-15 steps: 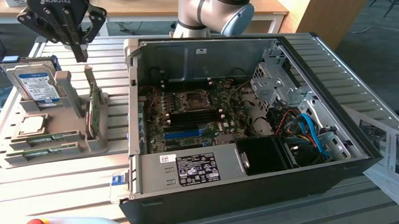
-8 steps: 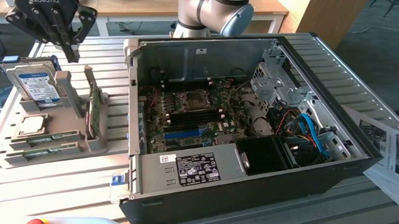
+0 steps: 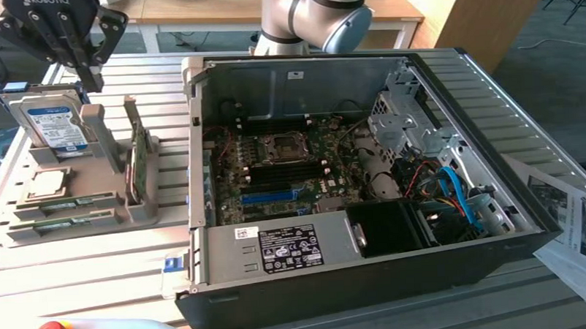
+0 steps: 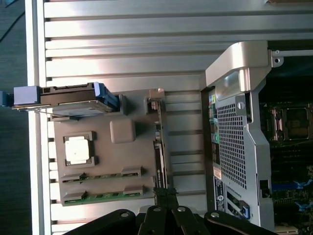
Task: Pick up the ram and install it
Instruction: 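Reach for the ram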
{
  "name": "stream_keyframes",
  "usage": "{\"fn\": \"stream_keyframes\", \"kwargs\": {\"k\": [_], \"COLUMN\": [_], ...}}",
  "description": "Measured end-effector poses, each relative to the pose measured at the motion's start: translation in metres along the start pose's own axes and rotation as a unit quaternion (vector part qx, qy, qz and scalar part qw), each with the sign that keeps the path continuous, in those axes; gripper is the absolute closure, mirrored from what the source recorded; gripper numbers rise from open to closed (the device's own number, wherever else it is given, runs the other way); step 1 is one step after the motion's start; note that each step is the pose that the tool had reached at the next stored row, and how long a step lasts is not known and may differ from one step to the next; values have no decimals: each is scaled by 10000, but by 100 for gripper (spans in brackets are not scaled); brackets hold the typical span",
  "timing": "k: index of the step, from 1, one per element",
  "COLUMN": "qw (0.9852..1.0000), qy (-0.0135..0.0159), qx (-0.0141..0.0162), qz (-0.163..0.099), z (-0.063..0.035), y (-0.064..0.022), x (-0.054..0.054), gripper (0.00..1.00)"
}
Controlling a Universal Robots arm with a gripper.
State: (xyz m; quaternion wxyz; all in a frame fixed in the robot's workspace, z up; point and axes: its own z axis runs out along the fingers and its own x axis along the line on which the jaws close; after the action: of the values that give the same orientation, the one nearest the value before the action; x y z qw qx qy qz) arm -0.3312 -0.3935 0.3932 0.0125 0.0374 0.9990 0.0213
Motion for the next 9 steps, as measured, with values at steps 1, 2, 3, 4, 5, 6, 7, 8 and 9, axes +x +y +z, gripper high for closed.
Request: {"fn": "stream_keyframes", "kwargs": {"k": [1,2,3,4,5,6,7,8,9], "qw": [10000,10000,10000,10000,10000,10000,10000,10000,10000], "qy": [0,0,0,0,0,0,0,0,0], "qx": [0,0,0,0,0,0,0,0,0], "qz": [0,0,0,0,0,0,0,0,0], "z": [0,-1,-1,-2,-3,-3,-4,-4,-5], "y": [-1,-2,-4,-5,-7,-8,-10,-11,-13], "x": [19,40,59,79,99,118,139,161,181], "gripper": [90,90,90,90,90,90,90,90,90]}}
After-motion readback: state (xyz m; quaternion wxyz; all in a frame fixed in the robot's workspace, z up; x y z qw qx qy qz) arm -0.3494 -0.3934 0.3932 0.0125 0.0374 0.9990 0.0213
